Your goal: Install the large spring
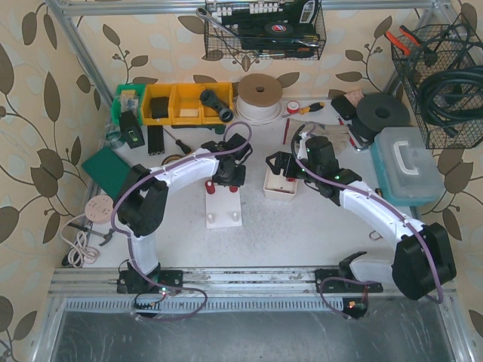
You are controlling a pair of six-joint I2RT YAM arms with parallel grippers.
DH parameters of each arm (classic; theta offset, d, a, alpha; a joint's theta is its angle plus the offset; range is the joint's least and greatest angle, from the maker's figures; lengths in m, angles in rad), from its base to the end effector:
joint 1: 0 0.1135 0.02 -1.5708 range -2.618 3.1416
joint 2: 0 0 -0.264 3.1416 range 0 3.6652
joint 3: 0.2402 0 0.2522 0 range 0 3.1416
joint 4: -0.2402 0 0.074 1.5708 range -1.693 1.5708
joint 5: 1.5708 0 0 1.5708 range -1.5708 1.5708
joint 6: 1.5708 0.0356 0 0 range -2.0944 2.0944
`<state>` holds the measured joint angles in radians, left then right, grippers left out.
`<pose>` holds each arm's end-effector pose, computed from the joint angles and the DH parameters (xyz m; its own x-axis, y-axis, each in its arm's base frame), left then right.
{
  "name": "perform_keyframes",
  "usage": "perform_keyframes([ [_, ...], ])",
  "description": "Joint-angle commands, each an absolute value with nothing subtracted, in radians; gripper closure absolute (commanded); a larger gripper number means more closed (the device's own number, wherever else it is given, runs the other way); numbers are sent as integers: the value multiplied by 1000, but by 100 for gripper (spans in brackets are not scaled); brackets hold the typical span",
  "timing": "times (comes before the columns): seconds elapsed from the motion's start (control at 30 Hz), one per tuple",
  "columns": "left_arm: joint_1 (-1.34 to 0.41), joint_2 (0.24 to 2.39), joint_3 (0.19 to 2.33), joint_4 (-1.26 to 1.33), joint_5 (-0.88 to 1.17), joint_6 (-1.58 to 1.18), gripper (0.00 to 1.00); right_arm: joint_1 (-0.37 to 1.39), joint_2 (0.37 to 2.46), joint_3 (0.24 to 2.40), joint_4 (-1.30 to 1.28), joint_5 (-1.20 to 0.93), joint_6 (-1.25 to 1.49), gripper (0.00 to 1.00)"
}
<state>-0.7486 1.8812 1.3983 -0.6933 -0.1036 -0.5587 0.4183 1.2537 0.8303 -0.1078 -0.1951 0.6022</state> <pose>0.2864 -0.2610 0.2033 -0.9169 0.1322 -0.3766 0.1908 0.9739 -0.1228 0.2527 0.1199 0.2632 -0.6937 0.2998 -0.6549 -0.1921 0.7994 0.5693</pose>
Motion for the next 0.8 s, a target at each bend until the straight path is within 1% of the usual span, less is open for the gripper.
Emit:
perform_keyframes([
  [0.0, -759, 1892, 1439, -705, -100, -560, 100, 413, 1235, 812, -92, -201, 607, 7],
  [0.17, -759, 1893, 1443, -706, -95, -557, 100, 413, 1233, 810, -89, -201, 608, 6],
  [0.3, -759, 1878, 1436, -694, -84, -555, 69, 410, 1225, 810, -100, -186, 615, 1],
  [0.33, -759, 1873, 1435, -690, -80, -554, 62, 410, 1224, 810, -101, -183, 616, 1],
  [0.4, -761, 1865, 1436, -685, -70, -557, 53, 410, 1224, 811, -104, -179, 617, 1],
  [0.53, -768, 1850, 1462, -701, -71, -556, 39, 408, 1223, 811, -107, -178, 617, 1],
  [0.57, -771, 1845, 1471, -710, -75, -556, 35, 408, 1223, 811, -106, -179, 616, 1],
  [0.67, -775, 1827, 1492, -736, -92, -556, 28, 408, 1216, 808, -103, -180, 617, 1],
  [0.77, -775, 1805, 1509, -760, -112, -559, 25, 408, 1204, 801, -103, -174, 615, 1],
])
